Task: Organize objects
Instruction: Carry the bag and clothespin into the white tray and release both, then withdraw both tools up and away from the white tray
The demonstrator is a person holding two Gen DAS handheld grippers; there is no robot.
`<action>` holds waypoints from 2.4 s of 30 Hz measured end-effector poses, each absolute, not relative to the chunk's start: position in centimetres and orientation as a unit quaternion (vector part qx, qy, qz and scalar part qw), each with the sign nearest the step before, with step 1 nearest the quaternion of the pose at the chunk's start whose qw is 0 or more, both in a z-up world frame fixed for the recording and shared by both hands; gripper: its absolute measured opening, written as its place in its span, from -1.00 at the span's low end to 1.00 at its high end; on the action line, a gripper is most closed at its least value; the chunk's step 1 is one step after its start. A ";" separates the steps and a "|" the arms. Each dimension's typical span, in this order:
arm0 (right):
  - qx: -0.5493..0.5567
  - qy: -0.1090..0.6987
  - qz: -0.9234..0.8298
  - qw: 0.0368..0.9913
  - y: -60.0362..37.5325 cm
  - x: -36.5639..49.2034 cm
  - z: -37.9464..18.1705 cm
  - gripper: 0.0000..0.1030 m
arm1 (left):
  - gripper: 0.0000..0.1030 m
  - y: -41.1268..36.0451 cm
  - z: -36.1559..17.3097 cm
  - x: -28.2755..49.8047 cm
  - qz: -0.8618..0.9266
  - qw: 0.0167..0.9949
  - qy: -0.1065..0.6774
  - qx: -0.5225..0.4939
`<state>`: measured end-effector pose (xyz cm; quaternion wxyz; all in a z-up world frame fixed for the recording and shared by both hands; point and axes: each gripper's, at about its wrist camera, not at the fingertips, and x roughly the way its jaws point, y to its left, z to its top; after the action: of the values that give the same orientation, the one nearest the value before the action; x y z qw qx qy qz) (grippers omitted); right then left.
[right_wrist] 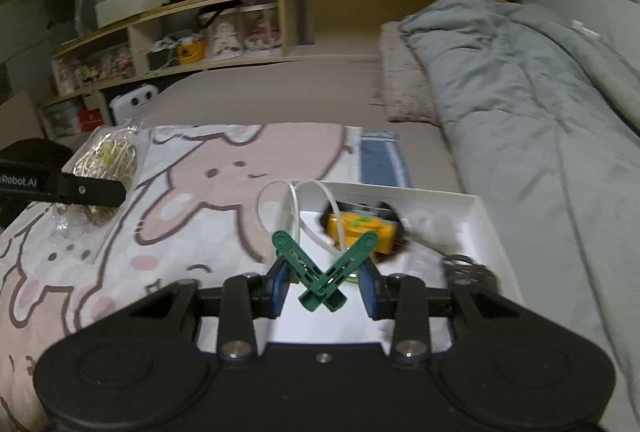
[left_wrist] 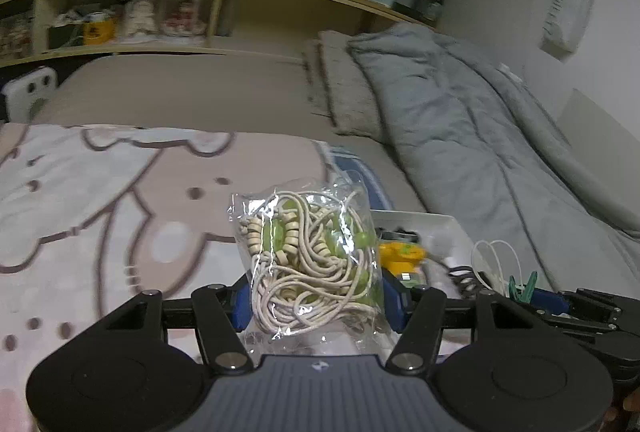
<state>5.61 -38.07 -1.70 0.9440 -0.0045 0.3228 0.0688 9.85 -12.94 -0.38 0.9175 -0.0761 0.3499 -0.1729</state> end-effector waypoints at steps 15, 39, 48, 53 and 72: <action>0.031 0.335 0.033 0.941 -46.8 4.2 -3.4 -0.27 | 0.19 -26.1 -5.0 11.6 -0.288 0.867 0.405 0.031; 0.028 0.381 0.081 0.921 -49.4 4.0 -8.2 -0.27 | 0.31 -33.1 -11.1 15.6 -0.526 0.628 0.381 0.430; 0.040 0.398 0.073 0.913 -49.6 4.0 -9.4 0.01 | 0.73 -31.9 -11.7 16.4 -0.476 0.664 0.389 0.426; 0.064 0.400 0.070 0.912 -50.1 4.1 -9.2 -0.03 | 0.73 -30.7 -11.0 16.7 -0.466 0.689 0.394 0.391; 0.082 0.388 0.035 0.917 -48.7 2.7 -4.7 0.25 | 0.75 -27.7 -4.9 12.0 -0.433 0.778 0.387 0.242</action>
<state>2.73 -48.70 -4.67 0.9174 0.0817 0.3879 0.0351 12.03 -27.72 -4.90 0.7776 0.2418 0.3866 -0.4329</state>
